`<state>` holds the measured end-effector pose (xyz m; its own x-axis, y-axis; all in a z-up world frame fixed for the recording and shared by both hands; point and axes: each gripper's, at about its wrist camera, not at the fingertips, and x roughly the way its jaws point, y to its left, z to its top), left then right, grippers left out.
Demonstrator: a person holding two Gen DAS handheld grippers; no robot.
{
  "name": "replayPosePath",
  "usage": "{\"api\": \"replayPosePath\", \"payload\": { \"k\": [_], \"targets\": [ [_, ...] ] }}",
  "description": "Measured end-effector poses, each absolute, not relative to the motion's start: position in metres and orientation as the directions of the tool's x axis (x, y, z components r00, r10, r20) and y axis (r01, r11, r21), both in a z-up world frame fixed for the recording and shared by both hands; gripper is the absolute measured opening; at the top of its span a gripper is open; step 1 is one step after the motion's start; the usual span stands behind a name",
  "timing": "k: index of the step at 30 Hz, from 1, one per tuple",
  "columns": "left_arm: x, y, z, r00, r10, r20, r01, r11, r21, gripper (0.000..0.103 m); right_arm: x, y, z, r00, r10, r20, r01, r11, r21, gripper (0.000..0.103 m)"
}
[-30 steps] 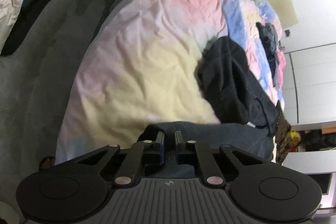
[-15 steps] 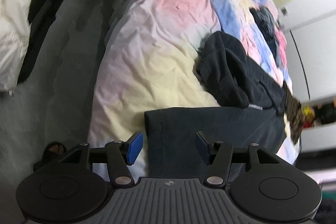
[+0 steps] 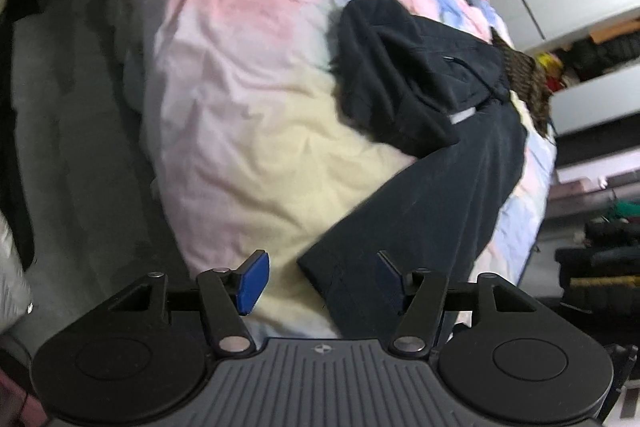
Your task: Fold clothes
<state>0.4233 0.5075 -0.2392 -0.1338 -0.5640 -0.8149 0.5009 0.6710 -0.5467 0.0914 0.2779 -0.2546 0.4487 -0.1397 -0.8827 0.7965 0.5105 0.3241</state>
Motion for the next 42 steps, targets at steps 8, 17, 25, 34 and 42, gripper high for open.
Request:
{"api": "replayPosePath", "payload": {
  "k": [8, 17, 25, 34, 42],
  "targets": [
    [0.465, 0.463, -0.235, -0.154, -0.588, -0.794, 0.551, 0.616, -0.563, 0.072, 0.135, 0.27, -0.238, 0.454, -0.191, -0.87, 0.767, 0.581, 0.272, 0.027],
    [0.488, 0.36, -0.266, -0.193, -0.5, -0.845, 0.68, 0.552, -0.482, 0.073, 0.196, 0.181, -0.244, 0.459, -0.225, -0.859, 0.651, 0.743, 0.153, 0.053],
    [0.505, 0.268, -0.321, -0.22, -0.417, -0.882, 0.731, 0.528, -0.432, 0.073, 0.262, 0.082, -0.283, 0.439, -0.104, -0.893, 0.409, 0.907, 0.096, 0.068],
    [0.506, 0.223, -0.368, -0.253, -0.304, -0.918, 0.771, 0.51, -0.381, 0.073, 0.305, 0.048, -0.341, 0.296, 0.116, -0.948, -0.015, 0.993, 0.117, 0.081],
    [0.516, 0.204, -0.378, -0.261, -0.283, -0.923, 0.736, 0.56, -0.38, 0.027, 0.318, 0.032, -0.364, 0.305, 0.203, -0.93, -0.01, 0.978, 0.21, 0.059]
  ]
}}
